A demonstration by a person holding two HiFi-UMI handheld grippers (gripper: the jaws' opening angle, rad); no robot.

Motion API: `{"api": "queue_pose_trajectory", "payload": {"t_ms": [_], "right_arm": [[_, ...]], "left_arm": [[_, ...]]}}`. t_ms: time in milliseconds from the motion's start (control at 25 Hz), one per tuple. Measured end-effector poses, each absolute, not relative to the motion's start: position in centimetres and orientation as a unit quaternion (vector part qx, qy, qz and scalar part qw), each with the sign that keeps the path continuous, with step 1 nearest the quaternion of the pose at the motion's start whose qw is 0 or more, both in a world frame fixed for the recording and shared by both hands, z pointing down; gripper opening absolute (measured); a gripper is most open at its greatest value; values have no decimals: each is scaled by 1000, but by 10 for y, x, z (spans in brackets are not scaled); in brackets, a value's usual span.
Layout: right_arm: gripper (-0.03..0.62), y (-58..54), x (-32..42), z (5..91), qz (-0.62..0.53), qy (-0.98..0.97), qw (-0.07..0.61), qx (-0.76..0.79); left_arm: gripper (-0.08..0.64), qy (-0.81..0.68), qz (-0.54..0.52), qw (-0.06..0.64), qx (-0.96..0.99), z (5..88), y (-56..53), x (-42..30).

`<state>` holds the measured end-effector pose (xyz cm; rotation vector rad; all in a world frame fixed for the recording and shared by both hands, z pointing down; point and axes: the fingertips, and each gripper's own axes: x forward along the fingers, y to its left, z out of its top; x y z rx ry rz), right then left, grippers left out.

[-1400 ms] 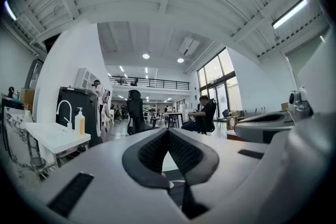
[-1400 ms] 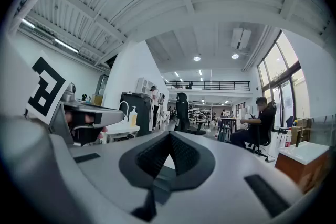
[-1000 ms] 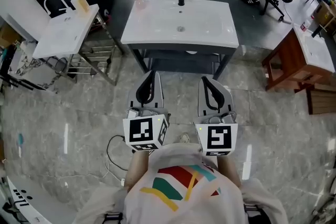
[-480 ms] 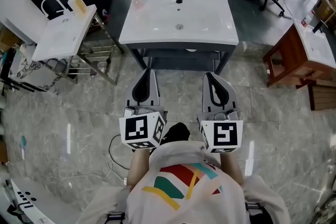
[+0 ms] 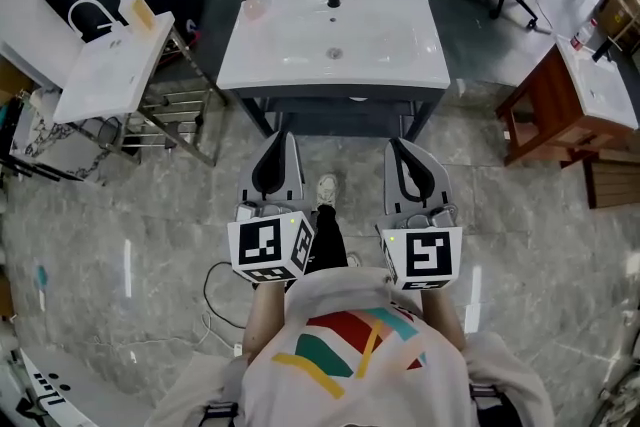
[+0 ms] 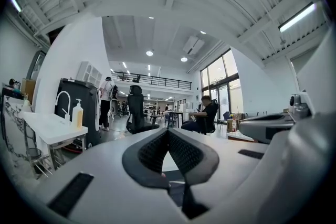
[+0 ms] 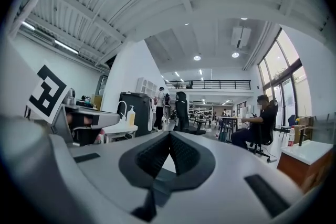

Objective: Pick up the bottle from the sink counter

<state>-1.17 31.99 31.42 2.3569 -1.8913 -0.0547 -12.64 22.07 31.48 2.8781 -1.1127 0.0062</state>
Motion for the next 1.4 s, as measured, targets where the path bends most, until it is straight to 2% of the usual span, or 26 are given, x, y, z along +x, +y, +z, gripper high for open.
{"api": "queue_pose_trajectory", "payload": {"t_ms": [840,1400], "right_arm": [[12,263,29,329,-4,-617,75,784],[12,172,46,346,15,-632,83,770]], "left_arm": [[18,-353,4,25,935,324,150,-75],[17,-350,23,26,936,336,70,-51]]}}
